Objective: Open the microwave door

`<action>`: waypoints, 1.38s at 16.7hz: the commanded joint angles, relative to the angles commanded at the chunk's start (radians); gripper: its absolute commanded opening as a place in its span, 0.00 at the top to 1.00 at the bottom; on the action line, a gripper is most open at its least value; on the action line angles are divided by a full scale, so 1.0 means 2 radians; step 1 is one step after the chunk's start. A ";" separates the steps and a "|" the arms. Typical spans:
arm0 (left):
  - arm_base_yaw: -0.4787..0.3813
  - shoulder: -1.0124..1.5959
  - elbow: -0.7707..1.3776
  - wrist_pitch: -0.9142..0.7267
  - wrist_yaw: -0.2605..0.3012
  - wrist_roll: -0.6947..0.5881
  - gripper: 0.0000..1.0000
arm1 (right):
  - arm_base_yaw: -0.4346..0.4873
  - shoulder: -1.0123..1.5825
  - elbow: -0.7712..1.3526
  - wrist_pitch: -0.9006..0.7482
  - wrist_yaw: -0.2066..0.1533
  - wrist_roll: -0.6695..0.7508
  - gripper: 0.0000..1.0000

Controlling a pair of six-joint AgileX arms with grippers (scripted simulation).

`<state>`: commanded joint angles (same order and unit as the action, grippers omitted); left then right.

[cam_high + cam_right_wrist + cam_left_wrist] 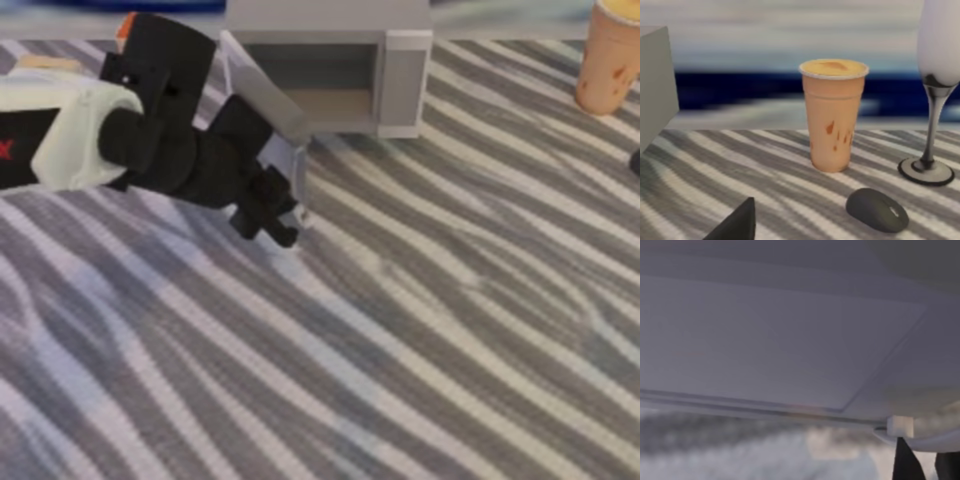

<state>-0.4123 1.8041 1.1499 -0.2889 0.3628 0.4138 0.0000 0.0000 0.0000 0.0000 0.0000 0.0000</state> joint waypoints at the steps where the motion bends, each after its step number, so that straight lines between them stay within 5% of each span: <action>1: 0.000 0.000 0.000 0.000 0.000 0.000 1.00 | 0.000 0.000 0.000 0.000 0.000 0.000 0.00; 23: 0.015 -0.002 0.000 -0.016 0.024 0.037 1.00 | 0.000 0.000 0.000 0.000 0.000 0.000 0.00</action>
<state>-0.3817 1.8008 1.1505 -0.3212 0.4117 0.4884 0.0000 0.0000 0.0000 0.0000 0.0000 0.0000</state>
